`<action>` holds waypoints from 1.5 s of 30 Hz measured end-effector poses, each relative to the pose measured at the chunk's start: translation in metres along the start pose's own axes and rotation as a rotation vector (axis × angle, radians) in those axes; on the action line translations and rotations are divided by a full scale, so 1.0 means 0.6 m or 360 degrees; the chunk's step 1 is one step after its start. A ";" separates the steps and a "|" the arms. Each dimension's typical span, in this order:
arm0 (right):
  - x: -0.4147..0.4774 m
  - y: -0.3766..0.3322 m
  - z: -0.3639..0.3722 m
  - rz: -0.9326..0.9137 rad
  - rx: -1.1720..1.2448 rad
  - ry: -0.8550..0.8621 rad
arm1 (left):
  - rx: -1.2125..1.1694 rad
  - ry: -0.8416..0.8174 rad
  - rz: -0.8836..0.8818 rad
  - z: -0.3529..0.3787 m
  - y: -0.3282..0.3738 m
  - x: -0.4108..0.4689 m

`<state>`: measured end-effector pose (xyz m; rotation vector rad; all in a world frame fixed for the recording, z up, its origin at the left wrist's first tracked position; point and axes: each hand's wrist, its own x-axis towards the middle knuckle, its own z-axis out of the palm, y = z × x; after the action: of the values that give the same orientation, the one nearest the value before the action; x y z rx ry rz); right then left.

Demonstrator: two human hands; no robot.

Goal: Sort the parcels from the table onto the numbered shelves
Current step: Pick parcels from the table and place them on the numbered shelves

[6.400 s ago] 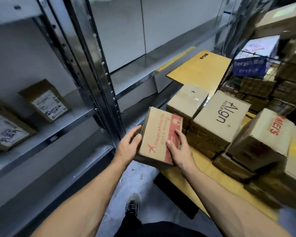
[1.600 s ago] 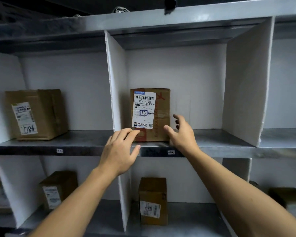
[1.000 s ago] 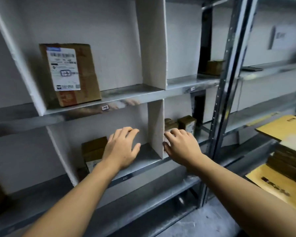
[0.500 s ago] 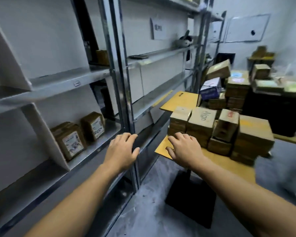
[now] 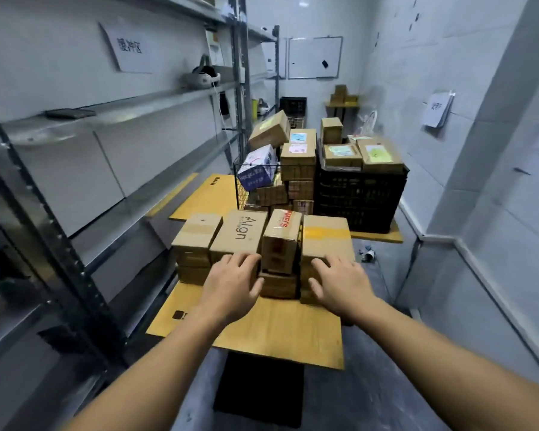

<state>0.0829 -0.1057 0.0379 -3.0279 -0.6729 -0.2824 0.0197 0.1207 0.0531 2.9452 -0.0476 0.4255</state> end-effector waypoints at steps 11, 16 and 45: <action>0.078 0.137 0.061 0.0279 0.0033 -0.0153 | -0.0150 -0.0177 0.0339 0.112 0.103 0.185; 0.130 0.165 0.091 0.0424 0.0149 -0.0198 | -0.0335 -0.0302 0.0384 0.162 0.114 0.240; 0.166 0.264 0.209 0.0937 0.1859 0.0099 | -0.0953 -0.0187 -0.0055 0.249 0.181 0.261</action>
<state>0.2596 -0.1995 -0.0653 -1.9252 0.1075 0.0494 0.2055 -0.0125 -0.0265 2.3711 -0.1160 0.1867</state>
